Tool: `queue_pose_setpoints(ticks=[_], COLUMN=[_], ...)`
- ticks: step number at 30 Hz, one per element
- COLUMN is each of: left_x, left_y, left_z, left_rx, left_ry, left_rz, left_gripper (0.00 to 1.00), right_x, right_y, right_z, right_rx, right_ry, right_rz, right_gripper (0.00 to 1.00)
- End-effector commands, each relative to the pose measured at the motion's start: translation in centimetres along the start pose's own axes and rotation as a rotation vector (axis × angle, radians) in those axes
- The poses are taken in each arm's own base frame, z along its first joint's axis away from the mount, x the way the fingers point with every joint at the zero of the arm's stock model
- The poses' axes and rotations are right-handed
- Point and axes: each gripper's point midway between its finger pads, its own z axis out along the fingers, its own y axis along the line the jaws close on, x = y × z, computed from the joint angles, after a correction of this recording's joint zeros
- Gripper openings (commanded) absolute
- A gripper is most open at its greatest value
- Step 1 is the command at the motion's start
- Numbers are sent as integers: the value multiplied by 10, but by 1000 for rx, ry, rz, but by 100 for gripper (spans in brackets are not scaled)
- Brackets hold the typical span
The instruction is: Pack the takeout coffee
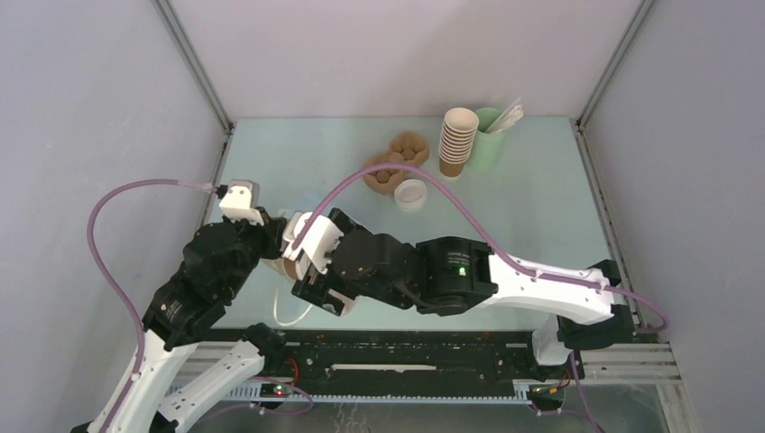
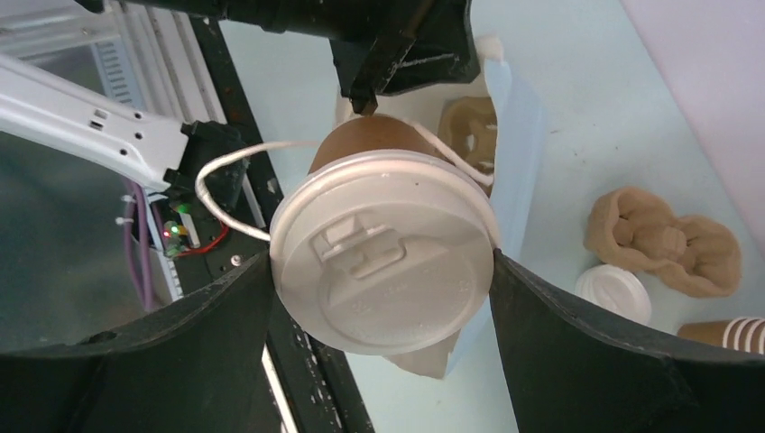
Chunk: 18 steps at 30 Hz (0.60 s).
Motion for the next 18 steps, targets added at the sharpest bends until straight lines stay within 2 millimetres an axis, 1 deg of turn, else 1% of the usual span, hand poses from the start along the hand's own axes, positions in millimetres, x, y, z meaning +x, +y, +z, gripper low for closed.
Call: queue_pose_setpoints(ticks=[1,3,7,9,12,15,18], left_x=[-21,-20,-18,-18,-17,-15,-15], left_y=[-6,-5,-2,-1,1,3,5], left_z=[-5,-4,-2,-1,-1,0,0], left_rx=[28,22,1,-5,-13,-28,-45], left_ry=[-63,-57,-48,-47,-46,-33,-25], left_rz=[-22,-17,-14,-13,-14,-18,-22], left_gripper=[0,0,0,0,0,0,0], right_x=[-2,-5,-7,0,8,13,12], right_y=[7,10,7,7,3,-1,2], right_z=[-9,-16,-39,-50,-67,-77,-84], right_rx=[-7,-21,-14,-12,-18,-10,-7], right_ry=[12,-6,-31,-32,-51,-61,-76], right_rz=[-52,-44,-41,-29,34,78,79], right_gripper=[69,69,69,70,70,69,69])
